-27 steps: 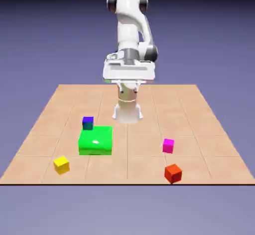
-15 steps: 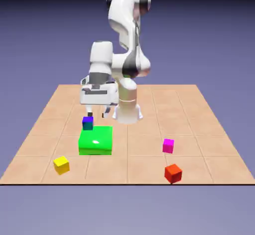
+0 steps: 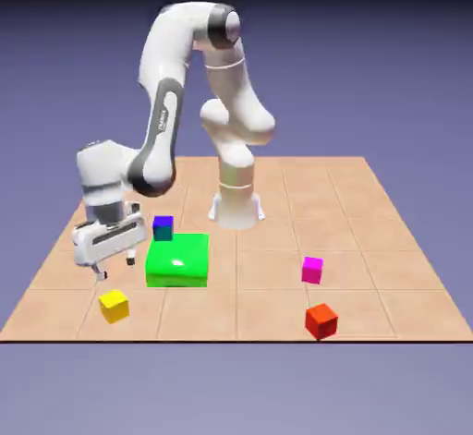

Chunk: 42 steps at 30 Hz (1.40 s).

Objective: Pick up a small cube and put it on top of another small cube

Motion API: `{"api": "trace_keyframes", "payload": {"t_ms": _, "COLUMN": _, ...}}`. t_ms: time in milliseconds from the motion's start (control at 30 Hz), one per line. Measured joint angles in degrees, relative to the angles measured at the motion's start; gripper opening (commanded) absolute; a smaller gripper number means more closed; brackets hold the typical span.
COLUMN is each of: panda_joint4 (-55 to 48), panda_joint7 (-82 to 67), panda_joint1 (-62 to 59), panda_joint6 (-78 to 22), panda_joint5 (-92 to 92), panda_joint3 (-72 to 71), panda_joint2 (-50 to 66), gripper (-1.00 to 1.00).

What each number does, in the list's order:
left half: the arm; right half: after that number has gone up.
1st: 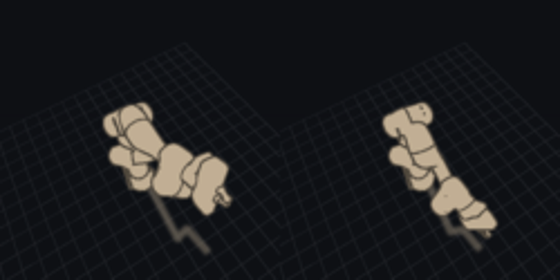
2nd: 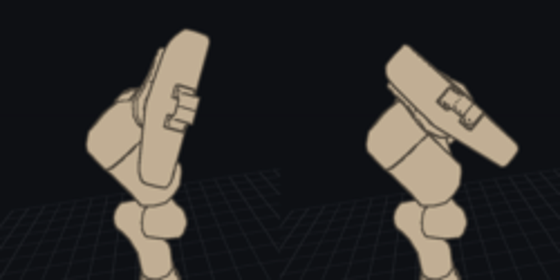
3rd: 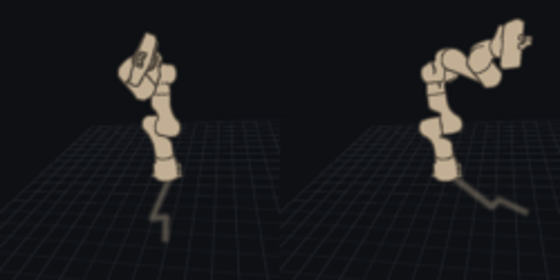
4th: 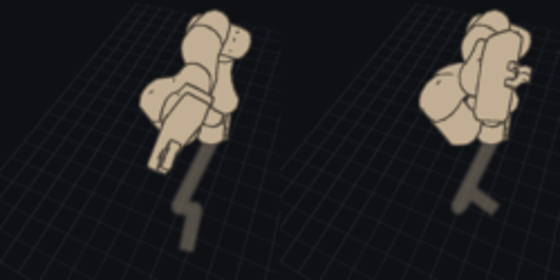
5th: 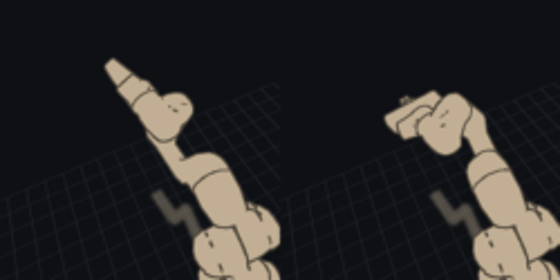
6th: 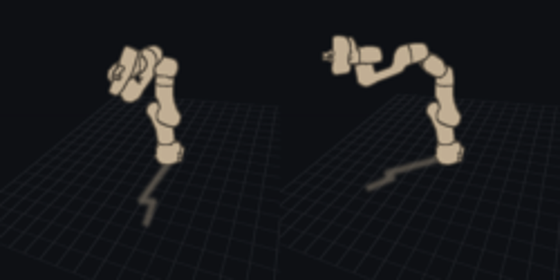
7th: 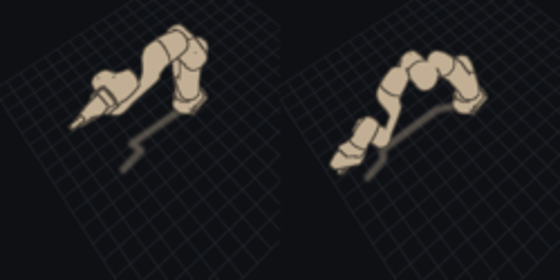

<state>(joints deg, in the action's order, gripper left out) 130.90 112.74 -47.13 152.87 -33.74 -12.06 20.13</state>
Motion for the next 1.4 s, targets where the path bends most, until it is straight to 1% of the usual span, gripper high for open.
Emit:
{"api": "trace_keyframes", "payload": {"t_ms": 100, "panda_joint4": -1.47, "panda_joint7": 3.44, "panda_joint1": -2.34, "panda_joint6": -1.03, "panda_joint5": -1.65, "panda_joint3": -0.59, "panda_joint2": 2.58, "gripper": 0.0}}
{"api": "trace_keyframes", "payload": {"t_ms": 267, "panda_joint4": -4.96, "panda_joint7": 0.44, "panda_joint1": -1.89, "panda_joint6": 6.32, "panda_joint5": -4.15, "panda_joint3": -2.74, "panda_joint2": 12.95, "gripper": 0.0}}
{"api": "trace_keyframes", "payload": {"t_ms": 300, "panda_joint4": -5.01, "panda_joint7": 0.39, "panda_joint1": -1.89, "panda_joint6": 6.43, "panda_joint5": -4.19, "panda_joint3": -2.78, "panda_joint2": 13.11, "gripper": -1.0}}
{"api": "trace_keyframes", "payload": {"t_ms": 367, "panda_joint4": -5.01, "panda_joint7": 0.39, "panda_joint1": -1.89, "panda_joint6": 6.45, "panda_joint5": -4.19, "panda_joint3": -2.78, "panda_joint2": 13.11, "gripper": -1.0}}
{"api": "trace_keyframes", "payload": {"t_ms": 533, "panda_joint4": -1.53, "panda_joint7": 3.38, "panda_joint1": -2.33, "panda_joint6": -0.86, "panda_joint5": -1.7, "panda_joint3": -0.63, "panda_joint2": 2.74, "gripper": -1.0}}
{"api": "trace_keyframes", "payload": {"t_ms": 867, "panda_joint4": 13.42, "panda_joint7": -10.47, "panda_joint1": 18.28, "panda_joint6": -7.76, "panda_joint5": -4.57, "panda_joint3": -15.53, "panda_joint2": -13.7, "gripper": -1.0}}
{"api": "trace_keyframes", "payload": {"t_ms": 933, "panda_joint4": 16.42, "panda_joint7": -13.28, "panda_joint1": 24.01, "panda_joint6": -9.13, "panda_joint5": -5.16, "panda_joint3": -18.54, "panda_joint2": -17.0, "gripper": -1.0}}
{"api": "trace_keyframes", "payload": {"t_ms": 1133, "panda_joint4": 24.75, "panda_joint7": -21.06, "panda_joint1": 33.96, "panda_joint6": -12.92, "panda_joint5": -6.8, "panda_joint3": -26.88, "panda_joint2": -26.08, "gripper": -1.0}}
{"api": "trace_keyframes", "payload": {"t_ms": 1167, "panda_joint4": 24.76, "panda_joint7": -21.06, "panda_joint1": 33.96, "panda_joint6": -12.92, "panda_joint5": -6.8, "panda_joint3": -26.88, "panda_joint2": -26.09, "gripper": -1.0}}
{"api": "trace_keyframes", "payload": {"t_ms": 1400, "panda_joint4": 24.81, "panda_joint7": -21.38, "panda_joint1": 37.6, "panda_joint6": 1.9, "panda_joint5": -6.05, "panda_joint3": -26.19, "panda_joint2": -11.57, "gripper": -1.0}}
